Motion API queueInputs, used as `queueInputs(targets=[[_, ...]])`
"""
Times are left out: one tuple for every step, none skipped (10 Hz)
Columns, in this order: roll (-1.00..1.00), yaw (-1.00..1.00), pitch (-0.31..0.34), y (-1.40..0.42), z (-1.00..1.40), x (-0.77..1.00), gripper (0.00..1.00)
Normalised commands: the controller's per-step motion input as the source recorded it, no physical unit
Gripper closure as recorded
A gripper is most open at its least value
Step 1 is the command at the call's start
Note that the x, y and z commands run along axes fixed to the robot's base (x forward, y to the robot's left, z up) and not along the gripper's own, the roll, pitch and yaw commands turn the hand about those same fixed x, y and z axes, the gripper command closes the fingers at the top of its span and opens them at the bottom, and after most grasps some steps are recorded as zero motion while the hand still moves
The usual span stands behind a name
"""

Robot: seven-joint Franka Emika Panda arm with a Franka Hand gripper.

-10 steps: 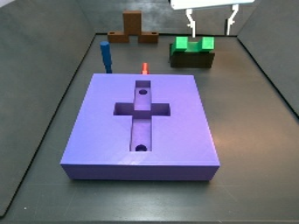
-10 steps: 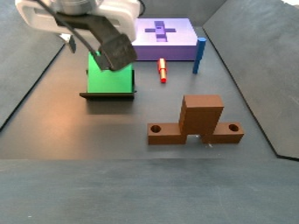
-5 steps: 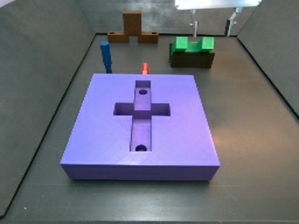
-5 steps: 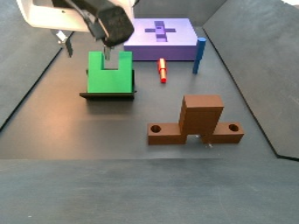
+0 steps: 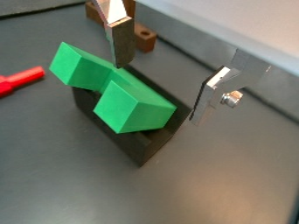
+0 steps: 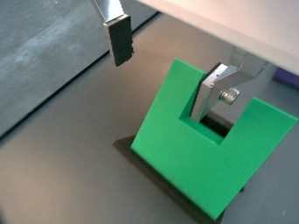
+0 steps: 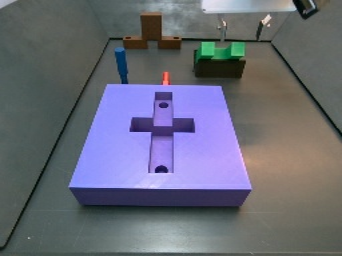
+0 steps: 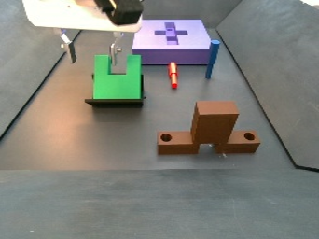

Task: Pick up the green object. Move up. Place the green object on the fixture. Regrasp the green object. Move to above the board. Insert the green object.
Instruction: Regrasp the green object.

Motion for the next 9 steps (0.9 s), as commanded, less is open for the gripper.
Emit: queueInputs(targets=[[1.0,0.15,0.009,-0.13,0.0,-0.08,0.0],[1.0,0.15,0.0,-0.17,0.0,-0.09,0.0],[1.0,0.15,0.0,-0.17,0.0,-0.09,0.0],[1.0,0.15,0.0,-0.19,0.01,-0.08,0.0],[1.0,0.15,0.0,-0.2,0.02,-0.06,0.0],[1.0,0.15,0.0,-0.21,0.05,-0.01,0.0],[1.0,0.11,-0.011,-0.36,0.08,0.31,0.0],[0.53,0.0,0.0,-0.21,-0.28,0.57,0.0],[0.31,0.0,0.0,-0.05,-0.41,0.48,0.0]])
